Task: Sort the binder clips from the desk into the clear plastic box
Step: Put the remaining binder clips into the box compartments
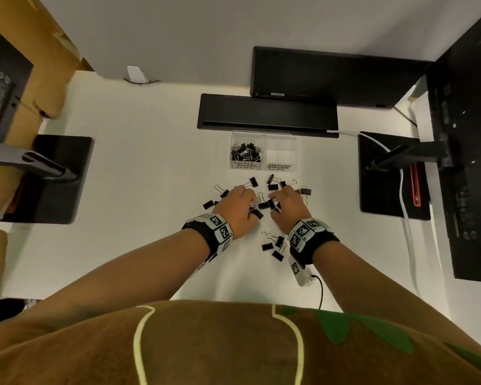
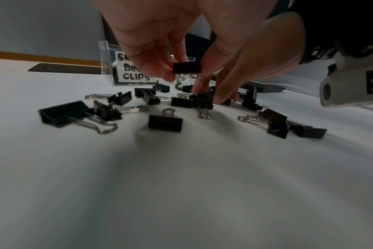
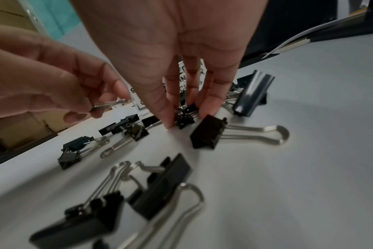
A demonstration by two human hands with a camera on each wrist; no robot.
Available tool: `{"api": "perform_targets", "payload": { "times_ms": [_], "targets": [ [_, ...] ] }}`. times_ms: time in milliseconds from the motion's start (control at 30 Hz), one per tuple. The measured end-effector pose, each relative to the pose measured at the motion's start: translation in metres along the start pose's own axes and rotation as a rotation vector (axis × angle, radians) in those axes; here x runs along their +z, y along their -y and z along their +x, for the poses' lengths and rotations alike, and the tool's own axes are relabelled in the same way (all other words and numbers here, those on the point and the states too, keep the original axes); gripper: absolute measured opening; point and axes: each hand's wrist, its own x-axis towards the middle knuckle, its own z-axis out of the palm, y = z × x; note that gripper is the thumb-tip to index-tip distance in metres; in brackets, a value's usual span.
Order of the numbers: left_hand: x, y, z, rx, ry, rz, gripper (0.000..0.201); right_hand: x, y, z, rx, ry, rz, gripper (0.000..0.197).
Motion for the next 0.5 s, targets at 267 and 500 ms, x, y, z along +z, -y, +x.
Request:
{"api": "perform_targets", "payload": {
  "times_ms": [267,500],
  "targets": [
    [0.019,-0.015,0.004,0.002,0.092,0.072,0.041,0.002,0.000,-0.002,-0.003,-0.036,0.023,0.031],
    [0.024,-0.021,0.007,-0.008,0.063,0.159,0.039,-0.002,0.001,-0.007,0.040,-0.049,0.096,0.027]
  ]
}}
